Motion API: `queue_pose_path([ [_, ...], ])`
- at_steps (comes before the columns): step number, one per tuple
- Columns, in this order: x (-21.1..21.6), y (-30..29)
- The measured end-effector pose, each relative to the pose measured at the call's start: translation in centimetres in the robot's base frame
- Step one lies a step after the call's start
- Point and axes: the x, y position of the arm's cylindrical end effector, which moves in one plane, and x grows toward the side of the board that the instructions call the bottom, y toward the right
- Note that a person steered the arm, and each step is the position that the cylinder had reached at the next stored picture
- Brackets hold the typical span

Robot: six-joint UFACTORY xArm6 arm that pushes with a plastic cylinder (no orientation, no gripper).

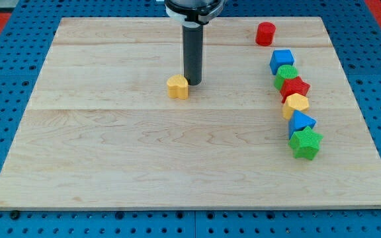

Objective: Point your arm towards the green star

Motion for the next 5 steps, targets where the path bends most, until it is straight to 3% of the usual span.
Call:
queue_pose_path([
  [2,2.7,9.2],
  [4,14.3,7.8],
  [5,19.5,12.6],
])
